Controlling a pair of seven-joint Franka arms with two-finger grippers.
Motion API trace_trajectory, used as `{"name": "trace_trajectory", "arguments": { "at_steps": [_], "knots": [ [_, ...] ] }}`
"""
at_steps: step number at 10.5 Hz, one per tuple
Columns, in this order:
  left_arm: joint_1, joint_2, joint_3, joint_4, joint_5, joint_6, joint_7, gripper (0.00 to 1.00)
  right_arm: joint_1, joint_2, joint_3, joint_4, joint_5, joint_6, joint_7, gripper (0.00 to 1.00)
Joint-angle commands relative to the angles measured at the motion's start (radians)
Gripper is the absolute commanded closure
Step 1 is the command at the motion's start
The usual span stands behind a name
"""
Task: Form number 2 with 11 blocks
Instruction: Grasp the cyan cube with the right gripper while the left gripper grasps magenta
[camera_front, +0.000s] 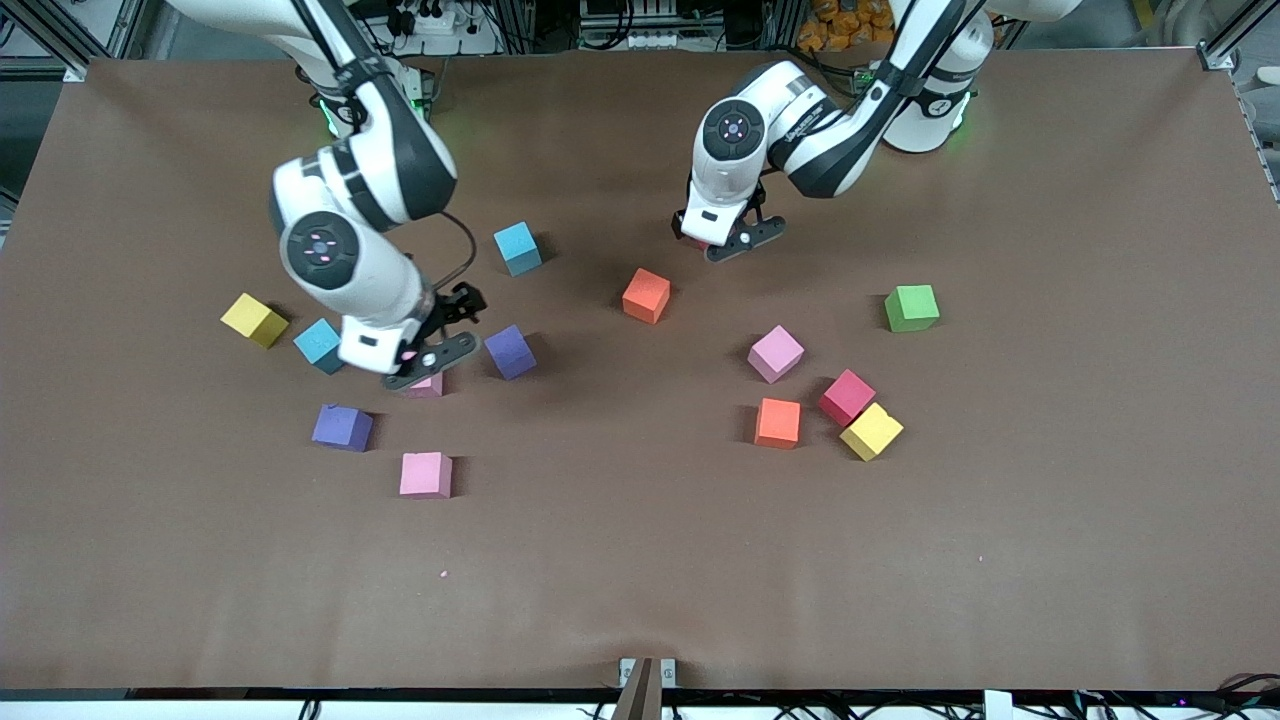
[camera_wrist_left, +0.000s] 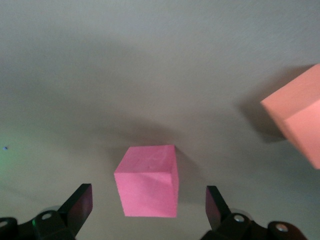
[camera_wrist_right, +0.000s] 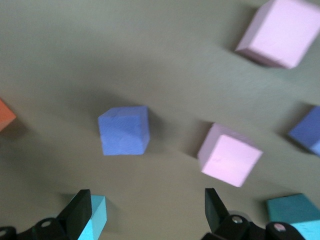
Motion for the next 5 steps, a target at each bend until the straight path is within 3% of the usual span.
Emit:
{"name": "trace_trajectory", "arguments": {
  "at_steps": [1,3,5],
  "knots": [
    [0.006,-0.01,-0.032,-0.053,0.006,0.034,-0.058,0.0,0.039,-0.025,0.004,-0.112,0.059,0.041,-0.01,0.0],
    [0.006,0.008,-0.037,-0.062,0.006,0.04,-0.058,0.0,0.056,-0.039,0.007,-0.171,0.063,0.044,-0.011,0.0],
    [0.007,0.019,-0.037,-0.064,0.006,0.064,-0.061,0.0,0.113,-0.054,0.025,-0.274,0.117,0.143,-0.011,0.0]
  ]
}}
